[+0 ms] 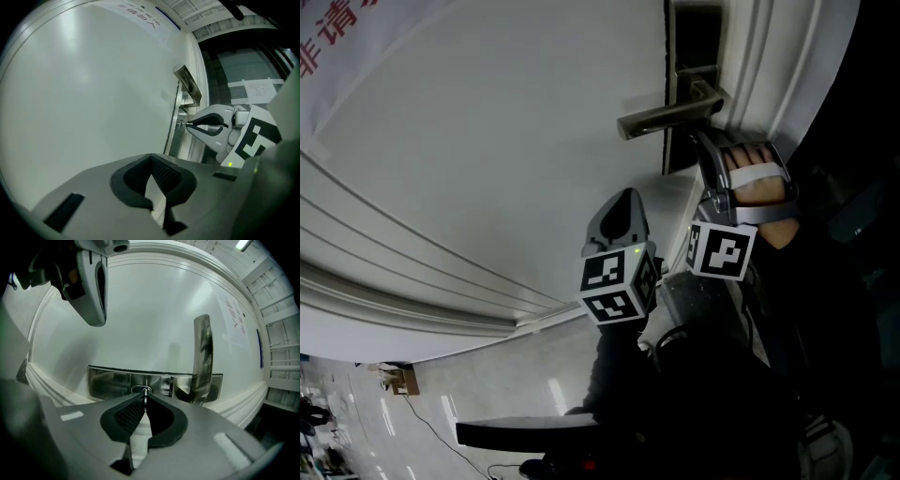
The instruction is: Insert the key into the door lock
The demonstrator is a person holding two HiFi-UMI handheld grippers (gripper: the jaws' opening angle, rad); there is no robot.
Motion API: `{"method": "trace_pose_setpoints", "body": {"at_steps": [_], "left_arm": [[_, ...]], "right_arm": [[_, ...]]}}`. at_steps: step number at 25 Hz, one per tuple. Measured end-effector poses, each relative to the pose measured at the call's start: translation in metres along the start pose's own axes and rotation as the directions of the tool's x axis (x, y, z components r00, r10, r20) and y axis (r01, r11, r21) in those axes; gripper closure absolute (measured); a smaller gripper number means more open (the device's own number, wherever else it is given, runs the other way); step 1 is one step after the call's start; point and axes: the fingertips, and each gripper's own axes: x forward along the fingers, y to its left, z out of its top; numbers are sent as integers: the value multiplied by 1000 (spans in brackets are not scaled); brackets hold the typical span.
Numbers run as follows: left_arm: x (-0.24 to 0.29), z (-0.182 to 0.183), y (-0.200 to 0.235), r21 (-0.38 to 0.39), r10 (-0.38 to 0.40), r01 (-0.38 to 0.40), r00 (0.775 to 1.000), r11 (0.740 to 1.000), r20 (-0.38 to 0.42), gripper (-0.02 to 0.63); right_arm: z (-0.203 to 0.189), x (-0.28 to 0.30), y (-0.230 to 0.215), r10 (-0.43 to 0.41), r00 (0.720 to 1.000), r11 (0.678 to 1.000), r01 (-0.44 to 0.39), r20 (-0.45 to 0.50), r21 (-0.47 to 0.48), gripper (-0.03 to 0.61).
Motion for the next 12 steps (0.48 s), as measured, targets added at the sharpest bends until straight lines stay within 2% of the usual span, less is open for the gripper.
{"method": "trace_pose_setpoints", "body": {"at_steps": [12], "left_arm": [[2,3,-4,-6,-12,13,1000,1000,4,612]], "right_arm": [[1,3,0,0,1000,1000,0,-7,0,566]]}}
